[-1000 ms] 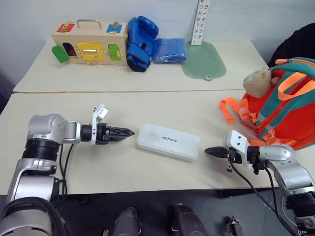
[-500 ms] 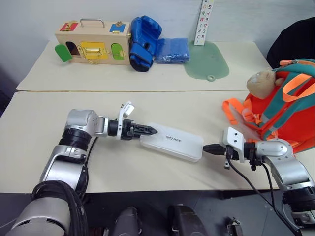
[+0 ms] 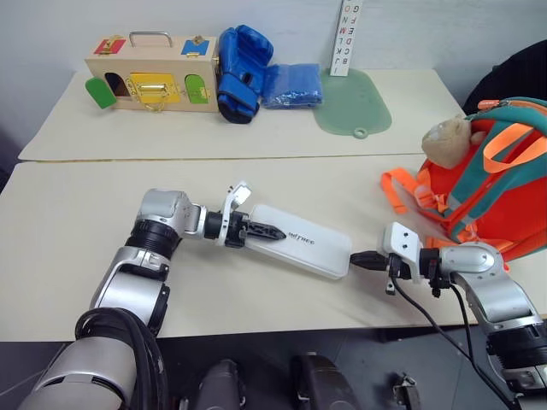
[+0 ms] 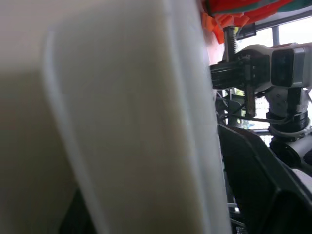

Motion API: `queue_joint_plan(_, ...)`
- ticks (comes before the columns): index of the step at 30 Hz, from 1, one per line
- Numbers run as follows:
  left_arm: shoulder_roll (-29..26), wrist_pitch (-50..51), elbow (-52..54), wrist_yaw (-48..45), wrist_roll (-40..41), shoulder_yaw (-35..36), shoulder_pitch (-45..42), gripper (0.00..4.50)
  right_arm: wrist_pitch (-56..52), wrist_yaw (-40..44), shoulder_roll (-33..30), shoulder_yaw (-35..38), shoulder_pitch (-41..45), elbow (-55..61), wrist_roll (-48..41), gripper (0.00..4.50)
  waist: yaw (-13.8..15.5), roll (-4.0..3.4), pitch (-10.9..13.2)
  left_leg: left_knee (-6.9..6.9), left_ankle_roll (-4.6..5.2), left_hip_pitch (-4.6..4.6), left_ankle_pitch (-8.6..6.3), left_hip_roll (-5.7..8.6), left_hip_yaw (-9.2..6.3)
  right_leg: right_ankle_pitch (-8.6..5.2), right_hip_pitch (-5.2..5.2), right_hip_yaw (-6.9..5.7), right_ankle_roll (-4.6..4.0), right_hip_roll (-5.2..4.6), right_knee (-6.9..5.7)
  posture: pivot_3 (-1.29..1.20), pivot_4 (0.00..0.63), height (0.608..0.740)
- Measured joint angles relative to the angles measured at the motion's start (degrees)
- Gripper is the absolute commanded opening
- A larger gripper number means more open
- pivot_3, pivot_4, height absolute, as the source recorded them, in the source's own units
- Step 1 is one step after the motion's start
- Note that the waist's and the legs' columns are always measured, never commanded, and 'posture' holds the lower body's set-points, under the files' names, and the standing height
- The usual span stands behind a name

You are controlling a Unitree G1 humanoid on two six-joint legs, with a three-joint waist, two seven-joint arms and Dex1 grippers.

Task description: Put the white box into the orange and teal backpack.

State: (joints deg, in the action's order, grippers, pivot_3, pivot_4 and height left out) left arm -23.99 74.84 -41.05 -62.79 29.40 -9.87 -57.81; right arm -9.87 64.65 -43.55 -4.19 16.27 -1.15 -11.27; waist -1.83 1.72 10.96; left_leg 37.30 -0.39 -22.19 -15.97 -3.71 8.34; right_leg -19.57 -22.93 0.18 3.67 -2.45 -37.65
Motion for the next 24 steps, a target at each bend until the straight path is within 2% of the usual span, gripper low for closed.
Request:
queue_joint_plan(3,-1.1,1.3,1.2,-1.8,0.8,0.1,0.0,1.31,0.3,-0.3,0.0,0.0,0.0,-0.6,0.5,0.00,-0.1,0.00,0.0,0.01,-0.05,0.00,0.06,-0.03,0.01,0.00,-0.05,0.02,-0.01,0.03,-0.06,0.00,0.150,0.740)
queue_joint_plan(8,-2.9,3.6,3.5,-0.6,1.7,2.9,1.1,1.30,1.0,-1.0,0.6,0.0,-0.3,-0.8,0.6,0.00,-0.3,0.00,0.0,-0.01,-0.09,0.00,0.15,-0.03,0.02,-0.01,-0.12,0.07,-0.01,0.03,-0.20,0.00,0.150,0.740)
queue_joint_plan(13,-3.1,8.2,9.5,3.2,4.1,9.2,4.7,1.30,-0.8,-4.7,0.9,2.3,-2.8,1.4,-0.1,0.00,-0.1,0.00,0.0,-0.01,-0.07,-0.18,0.17,-0.02,0.02,-0.01,-0.35,0.09,-0.01,0.00,-0.29,0.00,0.150,0.740)
queue_joint_plan(16,-1.8,12.1,16.3,7.3,7.0,17.2,6.5,1.30,-8.1,-10.9,1.0,9.9,-7.0,5.6,-2.8,0.59,0.2,0.00,0.0,0.02,-0.05,-0.41,0.22,-0.01,0.03,0.00,-0.59,0.10,-0.01,-0.05,-0.38,0.00,0.150,0.740)
queue_joint_plan(22,5.7,17.2,33.3,17.4,13.8,34.0,8.6,1.30,-25.0,-17.2,-0.3,34.3,-20.6,20.2,-13.7,2.67,1.2,0.00,0.0,0.00,-0.04,-0.42,0.23,0.02,-0.01,0.00,-0.49,0.09,0.00,-0.04,-0.27,0.00,0.150,0.740)
queue_joint_plan(24,7.7,17.6,37.5,20.9,15.5,37.4,9.9,1.30,-29.4,-18.6,-0.5,40.8,-23.2,22.2,-16.1,3.34,1.0,0.01,0.0,-0.02,-0.05,-0.33,0.25,0.02,0.04,0.01,-0.45,0.15,0.02,-0.01,-0.25,0.00,0.150,0.740)
